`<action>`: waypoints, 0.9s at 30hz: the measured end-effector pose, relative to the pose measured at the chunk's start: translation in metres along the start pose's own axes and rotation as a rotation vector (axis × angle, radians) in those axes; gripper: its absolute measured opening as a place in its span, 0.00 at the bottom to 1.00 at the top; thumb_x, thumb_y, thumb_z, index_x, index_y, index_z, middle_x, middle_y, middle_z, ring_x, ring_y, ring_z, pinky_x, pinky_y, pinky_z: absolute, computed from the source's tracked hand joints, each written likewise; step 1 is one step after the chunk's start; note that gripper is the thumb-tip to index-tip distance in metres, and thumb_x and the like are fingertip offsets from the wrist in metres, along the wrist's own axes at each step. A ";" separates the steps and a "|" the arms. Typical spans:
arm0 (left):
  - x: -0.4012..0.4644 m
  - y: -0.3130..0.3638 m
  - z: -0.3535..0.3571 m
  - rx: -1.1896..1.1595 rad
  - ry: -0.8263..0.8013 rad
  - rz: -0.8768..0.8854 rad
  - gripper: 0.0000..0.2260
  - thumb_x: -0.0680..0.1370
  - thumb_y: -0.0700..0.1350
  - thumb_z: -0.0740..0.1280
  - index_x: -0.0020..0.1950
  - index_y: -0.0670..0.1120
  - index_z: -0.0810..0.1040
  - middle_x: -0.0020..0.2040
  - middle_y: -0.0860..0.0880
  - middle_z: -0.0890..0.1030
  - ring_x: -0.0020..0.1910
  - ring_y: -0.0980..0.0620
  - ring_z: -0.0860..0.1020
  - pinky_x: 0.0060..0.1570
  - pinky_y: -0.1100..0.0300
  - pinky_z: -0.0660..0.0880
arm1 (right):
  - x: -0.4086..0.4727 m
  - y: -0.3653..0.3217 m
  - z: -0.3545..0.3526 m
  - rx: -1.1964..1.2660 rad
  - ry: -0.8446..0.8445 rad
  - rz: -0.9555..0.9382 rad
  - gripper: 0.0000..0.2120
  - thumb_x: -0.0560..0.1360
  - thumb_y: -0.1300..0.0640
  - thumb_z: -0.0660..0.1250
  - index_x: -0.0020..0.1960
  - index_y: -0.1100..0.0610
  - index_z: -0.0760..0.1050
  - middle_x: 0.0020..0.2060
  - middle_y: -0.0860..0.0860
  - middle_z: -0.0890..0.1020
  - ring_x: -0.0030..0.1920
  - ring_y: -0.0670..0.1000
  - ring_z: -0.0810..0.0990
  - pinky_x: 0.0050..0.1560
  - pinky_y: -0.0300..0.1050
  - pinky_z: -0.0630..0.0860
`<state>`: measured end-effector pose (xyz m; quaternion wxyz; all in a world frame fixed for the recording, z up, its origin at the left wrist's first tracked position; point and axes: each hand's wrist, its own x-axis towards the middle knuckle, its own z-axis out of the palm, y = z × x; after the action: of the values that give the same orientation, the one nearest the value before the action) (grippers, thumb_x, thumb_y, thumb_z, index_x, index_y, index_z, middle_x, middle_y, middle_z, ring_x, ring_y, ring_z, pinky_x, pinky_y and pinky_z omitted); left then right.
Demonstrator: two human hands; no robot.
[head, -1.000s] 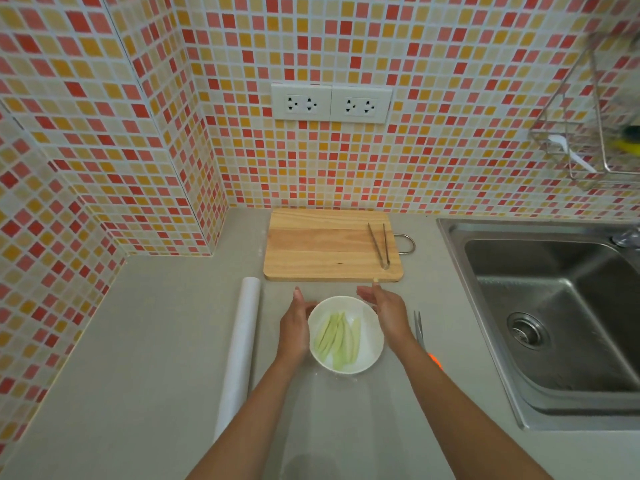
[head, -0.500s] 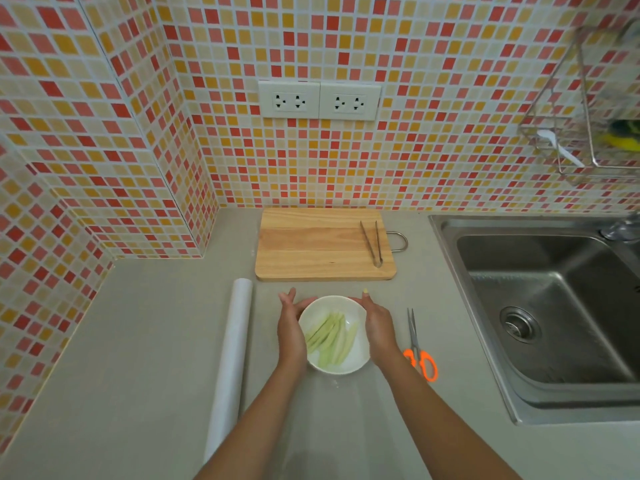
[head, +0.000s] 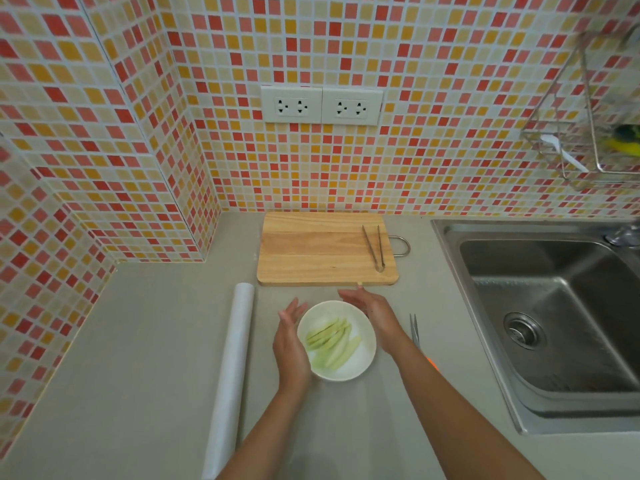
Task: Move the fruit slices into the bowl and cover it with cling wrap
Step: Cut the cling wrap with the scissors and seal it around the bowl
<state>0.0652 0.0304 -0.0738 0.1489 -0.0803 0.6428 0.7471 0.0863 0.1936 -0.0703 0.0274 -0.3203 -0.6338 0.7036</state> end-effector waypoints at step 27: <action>0.029 -0.002 0.002 0.265 -0.105 -0.079 0.34 0.76 0.71 0.46 0.73 0.54 0.70 0.62 0.49 0.81 0.63 0.51 0.77 0.68 0.49 0.70 | -0.004 0.020 -0.014 0.013 0.082 0.073 0.26 0.82 0.46 0.51 0.48 0.62 0.83 0.43 0.57 0.85 0.45 0.54 0.83 0.47 0.44 0.76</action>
<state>0.0381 0.0358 -0.0843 0.2211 -0.0461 0.7233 0.6526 0.1040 0.2004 -0.0865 0.0297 -0.3714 -0.6154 0.6946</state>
